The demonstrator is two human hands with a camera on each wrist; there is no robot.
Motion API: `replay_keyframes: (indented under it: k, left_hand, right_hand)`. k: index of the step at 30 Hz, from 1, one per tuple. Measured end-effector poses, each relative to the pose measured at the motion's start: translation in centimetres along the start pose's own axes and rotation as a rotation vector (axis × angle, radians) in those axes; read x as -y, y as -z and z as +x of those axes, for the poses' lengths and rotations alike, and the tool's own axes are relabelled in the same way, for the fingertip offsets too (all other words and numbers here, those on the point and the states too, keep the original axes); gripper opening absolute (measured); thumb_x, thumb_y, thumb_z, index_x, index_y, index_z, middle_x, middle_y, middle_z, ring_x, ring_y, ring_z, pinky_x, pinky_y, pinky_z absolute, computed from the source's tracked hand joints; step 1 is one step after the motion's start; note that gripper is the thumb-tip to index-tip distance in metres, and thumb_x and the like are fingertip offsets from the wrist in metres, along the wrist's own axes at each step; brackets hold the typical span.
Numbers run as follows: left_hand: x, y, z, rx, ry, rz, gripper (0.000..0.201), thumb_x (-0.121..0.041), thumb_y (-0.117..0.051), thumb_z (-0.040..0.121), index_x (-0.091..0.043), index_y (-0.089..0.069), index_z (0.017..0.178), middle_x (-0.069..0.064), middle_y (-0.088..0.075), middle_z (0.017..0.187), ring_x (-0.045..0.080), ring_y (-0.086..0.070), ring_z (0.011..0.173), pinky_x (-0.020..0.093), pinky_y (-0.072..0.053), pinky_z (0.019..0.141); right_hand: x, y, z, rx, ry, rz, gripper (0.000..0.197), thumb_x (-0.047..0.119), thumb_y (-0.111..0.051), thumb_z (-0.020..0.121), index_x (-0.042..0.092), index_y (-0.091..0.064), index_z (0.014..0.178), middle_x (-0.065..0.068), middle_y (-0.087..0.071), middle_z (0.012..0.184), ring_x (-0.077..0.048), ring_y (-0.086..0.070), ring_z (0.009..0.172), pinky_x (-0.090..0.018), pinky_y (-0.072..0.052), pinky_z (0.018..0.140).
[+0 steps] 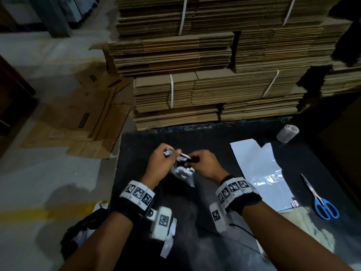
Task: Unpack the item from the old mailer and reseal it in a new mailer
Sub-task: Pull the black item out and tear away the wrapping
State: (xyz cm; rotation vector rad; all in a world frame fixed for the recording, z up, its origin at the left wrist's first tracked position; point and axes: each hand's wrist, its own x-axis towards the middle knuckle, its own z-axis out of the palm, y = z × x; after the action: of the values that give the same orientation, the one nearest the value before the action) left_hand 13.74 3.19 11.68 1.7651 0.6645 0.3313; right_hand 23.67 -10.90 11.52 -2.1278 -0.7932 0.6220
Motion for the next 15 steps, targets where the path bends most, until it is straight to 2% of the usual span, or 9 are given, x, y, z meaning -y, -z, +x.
replay_keyframes:
  k: [3,4,6,9,10,12,13,15]
  left_hand:
    - [0.3,0.4,0.2,0.129,0.043,0.161,0.044,-0.038,-0.080,0.072,-0.020,-0.055,0.104,-0.002,-0.064,0.092,0.010,-0.062,0.083,0.030,-0.050,0.074]
    - [0.4,0.4,0.3,0.141,0.046,0.195,0.048,-0.036,-0.082,0.071,-0.020,-0.055,0.108,-0.002,-0.063,0.096,0.010,-0.061,0.087,0.029,-0.050,0.076]
    - [0.5,0.3,0.3,0.119,0.023,0.180,0.038,-0.021,-0.082,0.072,-0.016,-0.060,0.103,-0.003,-0.062,0.093,0.010,-0.060,0.086,0.028,-0.049,0.076]
    - [0.9,0.3,0.3,0.087,-0.035,0.125,0.017,-0.006,-0.080,0.071,-0.010,-0.068,0.083,0.001,-0.066,0.079,0.013,-0.063,0.075,0.030,-0.051,0.072]
    - [0.9,0.3,0.2,0.084,-0.038,0.108,0.015,-0.004,-0.079,0.072,-0.009,-0.069,0.082,0.001,-0.067,0.077,0.011,-0.064,0.072,0.027,-0.051,0.069]
    - [0.6,0.0,-0.2,0.083,0.002,-0.004,0.013,0.001,-0.076,0.075,-0.007,-0.068,0.082,0.002,-0.067,0.075,0.006,-0.063,0.066,0.020,-0.050,0.060]
    - [0.5,-0.1,-0.3,0.078,0.050,-0.093,0.014,0.004,-0.073,0.077,-0.007,-0.067,0.084,0.004,-0.067,0.075,0.006,-0.063,0.062,0.018,-0.049,0.054]
    - [0.4,-0.4,-0.3,0.070,0.145,-0.226,0.017,0.008,-0.070,0.079,-0.007,-0.065,0.085,0.006,-0.068,0.075,0.007,-0.064,0.057,0.018,-0.046,0.046]
  right_hand:
    - [-0.2,-0.1,-0.4,0.012,0.090,0.037,0.007,0.010,-0.072,0.079,0.012,-0.073,0.086,-0.002,-0.071,0.080,-0.016,-0.066,0.077,-0.034,-0.051,0.073]
    - [-0.3,-0.3,-0.5,0.021,0.102,0.069,0.009,0.010,-0.072,0.080,0.013,-0.074,0.088,-0.001,-0.073,0.084,-0.016,-0.068,0.081,-0.034,-0.052,0.075]
    - [-0.8,-0.6,-0.6,0.031,0.121,0.128,0.014,0.008,-0.070,0.081,0.015,-0.074,0.093,0.000,-0.074,0.091,-0.014,-0.069,0.089,-0.031,-0.054,0.080]
    - [-1.7,-0.6,-1.2,-0.047,0.122,0.213,0.013,0.004,-0.066,0.083,0.010,-0.073,0.092,-0.001,-0.073,0.088,-0.010,-0.067,0.085,-0.025,-0.051,0.076]
    - [-2.2,-0.5,-1.4,-0.080,0.102,0.265,0.012,0.001,-0.065,0.083,0.009,-0.072,0.089,0.000,-0.071,0.084,-0.007,-0.065,0.079,-0.022,-0.050,0.071]
    - [-3.1,-0.5,-1.9,-0.150,0.032,0.381,0.026,-0.011,-0.061,0.079,0.013,-0.070,0.082,0.001,-0.068,0.078,0.000,-0.061,0.069,-0.018,-0.047,0.062]
    - [-3.6,-0.4,-2.0,-0.182,-0.004,0.421,0.034,-0.016,-0.059,0.075,0.016,-0.069,0.079,0.000,-0.068,0.078,-0.002,-0.061,0.068,-0.021,-0.046,0.061]
    - [-4.2,-0.4,-2.1,-0.187,-0.053,0.441,0.041,-0.018,-0.059,0.071,0.020,-0.069,0.080,-0.005,-0.069,0.083,-0.013,-0.062,0.075,-0.028,-0.049,0.065]
